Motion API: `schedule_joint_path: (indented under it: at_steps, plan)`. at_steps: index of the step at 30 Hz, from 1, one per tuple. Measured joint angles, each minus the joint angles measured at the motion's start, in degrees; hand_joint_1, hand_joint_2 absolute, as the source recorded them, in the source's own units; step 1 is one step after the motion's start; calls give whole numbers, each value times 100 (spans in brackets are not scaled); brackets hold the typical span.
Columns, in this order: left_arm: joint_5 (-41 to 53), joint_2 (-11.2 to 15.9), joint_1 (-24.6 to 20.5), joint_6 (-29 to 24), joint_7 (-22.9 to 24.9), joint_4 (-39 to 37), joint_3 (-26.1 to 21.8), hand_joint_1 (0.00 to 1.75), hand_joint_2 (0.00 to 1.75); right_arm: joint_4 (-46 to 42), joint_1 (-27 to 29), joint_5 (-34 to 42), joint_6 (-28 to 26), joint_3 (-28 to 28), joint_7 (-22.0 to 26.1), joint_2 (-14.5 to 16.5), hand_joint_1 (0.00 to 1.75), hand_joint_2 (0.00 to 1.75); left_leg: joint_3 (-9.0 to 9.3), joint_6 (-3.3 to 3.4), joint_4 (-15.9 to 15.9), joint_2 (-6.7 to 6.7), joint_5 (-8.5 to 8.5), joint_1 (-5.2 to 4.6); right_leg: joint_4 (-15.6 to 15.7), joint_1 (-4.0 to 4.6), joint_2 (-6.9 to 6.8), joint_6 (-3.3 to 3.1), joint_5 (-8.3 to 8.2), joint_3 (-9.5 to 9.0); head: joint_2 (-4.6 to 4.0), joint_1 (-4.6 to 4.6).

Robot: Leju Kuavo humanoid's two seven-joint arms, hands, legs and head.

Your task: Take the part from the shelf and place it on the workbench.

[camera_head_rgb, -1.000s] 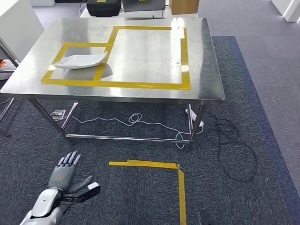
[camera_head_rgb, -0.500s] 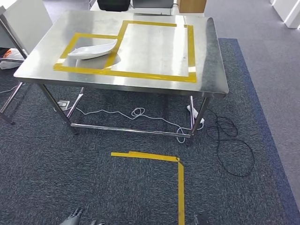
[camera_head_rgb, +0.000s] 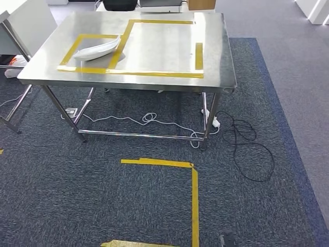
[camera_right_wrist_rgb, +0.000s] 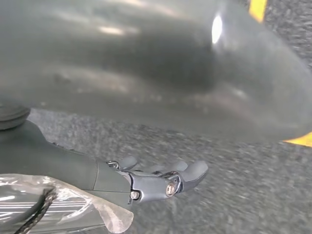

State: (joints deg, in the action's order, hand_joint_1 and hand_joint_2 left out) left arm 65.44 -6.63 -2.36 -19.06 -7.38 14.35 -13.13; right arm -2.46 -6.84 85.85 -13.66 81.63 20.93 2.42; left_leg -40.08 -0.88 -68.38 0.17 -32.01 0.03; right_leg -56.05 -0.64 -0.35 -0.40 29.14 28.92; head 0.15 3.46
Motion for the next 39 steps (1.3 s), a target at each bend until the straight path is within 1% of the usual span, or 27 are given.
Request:
schedule_joint_path:
  at_steps: [1,2,3,5,7,9,11,12,14,16,17,18,19,20,21,23,24,26,27,29,31,32,33,34,36,37,39]
  plan:
    - [-35,-24,2,16,-29,-6,-68,0,0,2,0,0,1,-45,-10,4,0,0,-36,-16,-367,0,-176,9,-18,2,-12,2,-73,87,0,-1]
    - [-66,-48,2,26,-53,-9,-130,0,0,3,-1,0,2,-85,-17,8,0,0,-10,-23,-607,0,-208,16,-41,4,-24,6,-144,184,0,0]
    - [-86,-70,2,30,-68,-11,-187,0,0,4,-2,0,3,-119,-22,10,0,0,104,-23,-649,0,-114,22,-69,4,-33,14,-210,299,0,-1]
    - [-108,-107,-1,30,-78,-14,-269,0,0,4,-6,0,4,-173,-25,19,0,0,622,7,-123,-2,168,27,-124,4,-36,40,-330,504,0,0]
    - [-118,-129,-16,26,-83,-15,-327,0,0,5,-9,0,5,-215,-27,36,0,0,1269,63,795,-10,150,11,-157,15,-30,97,-440,626,0,3]
    - [-137,-147,-29,30,-96,-18,-387,0,0,9,-12,0,6,-243,-38,49,0,0,1533,118,1280,-17,50,-24,-131,11,-33,169,-570,669,0,7]
    - [-171,-168,-26,50,-112,-30,-441,0,0,20,-6,0,5,-267,-67,51,0,0,1430,192,1331,-3,167,-36,-89,-6,-29,237,-659,717,0,1]
    - [-194,-177,-26,65,-119,-37,-472,0,0,26,2,0,5,-277,-86,51,0,0,1350,245,1346,10,248,-32,-146,-13,-18,261,-552,766,0,4]
    - [-259,-193,-28,92,-142,-46,-545,0,0,36,18,0,4,-292,-114,52,0,0,1164,324,1364,36,419,-23,-577,-21,7,291,11,920,0,14]
    - [-334,-208,-30,114,-178,-47,-635,0,0,39,16,0,5,-315,-123,53,0,0,953,354,1353,42,586,-45,-1330,-21,12,306,559,1042,0,30]
    - [-362,-213,-33,119,-193,-47,-680,0,0,42,10,0,6,-325,-122,54,0,0,841,356,1341,47,673,-57,-1638,-18,13,309,616,1031,0,31]
    - [-381,-215,-36,121,-204,-47,-726,0,0,47,6,0,7,-332,-120,54,0,0,722,353,1324,51,755,-66,-1793,-15,13,306,520,952,0,32]
    - [-393,-216,-37,121,-211,-47,-770,0,0,54,4,0,8,-334,-117,54,0,0,605,345,1301,54,833,-71,-1759,-11,13,299,335,785,0,31]
    - [-398,-216,-39,121,-216,-47,-805,0,0,60,-1,0,11,-334,-113,54,0,0,501,333,1272,54,905,-73,-1517,-7,13,289,171,515,0,32]
    - [-400,-216,-43,120,-220,-47,-837,0,0,66,-11,0,17,-334,-107,54,0,0,411,315,1234,51,967,-77,-1103,-2,14,276,130,155,0,33]
    - [-400,-219,-56,116,-226,-47,-889,0,0,75,-47,0,34,-334,-91,54,0,0,296,266,1160,49,1088,-88,-172,13,24,233,328,-505,0,39]
    - [-400,-219,-63,114,-228,-47,-917,0,0,79,-63,0,44,-334,-84,54,0,0,266,237,1146,52,1150,-89,104,27,29,201,438,-671,0,41]
    - [-400,-214,-61,112,-229,-48,-967,0,0,83,-62,0,66,-334,-75,54,0,0,223,175,1163,46,1259,-78,199,35,21,116,419,-633,0,41]
    - [-400,-211,-54,113,-229,-49,-985,0,0,84,-53,0,73,-334,-75,55,0,0,184,140,1133,34,1180,-69,189,29,8,66,354,-560,0,36]
    - [-400,-207,-33,114,-228,-52,-1004,0,0,86,-40,0,80,-334,-77,56,0,0,66,67,770,11,663,-41,178,10,-15,-12,192,-378,0,10]
    - [-400,-207,-26,113,-228,-52,-1014,0,0,87,-31,0,78,-334,-77,56,0,0,-46,2,4,8,51,-10,151,12,-24,-32,31,-191,0,-6]
    - [-400,-207,-30,110,-228,-52,-1020,0,0,89,-29,0,78,-334,-76,56,0,0,-56,-20,-344,8,-64,5,125,13,-29,-27,-40,-92,0,-6]
    - [-399,-207,-33,105,-227,-53,-1032,0,0,90,-28,0,78,-334,-76,56,0,0,-10,-35,-565,8,-25,19,93,13,-33,-20,-104,12,0,-7]
    - [-393,-206,-36,101,-214,-53,-1047,0,0,91,-28,0,78,-334,-77,56,0,0,111,-42,-594,8,144,33,53,12,-35,-9,-160,121,0,-7]
    - [-375,-205,-47,95,-164,-53,-1079,0,0,91,-27,0,78,-334,-85,56,0,0,594,-35,-98,6,451,53,-32,9,-34,27,-253,334,0,-7]
    - [-356,-206,-58,96,-127,-52,-1089,0,0,91,-27,0,78,-334,-93,56,0,0,911,-18,330,3,439,52,-71,14,-33,54,-292,410,0,-5]
    - [-316,-210,-93,101,-71,-52,-1104,0,0,91,-36,0,75,-334,-113,55,0,0,1350,41,1049,-3,193,35,-120,23,-39,121,-370,497,0,-2]
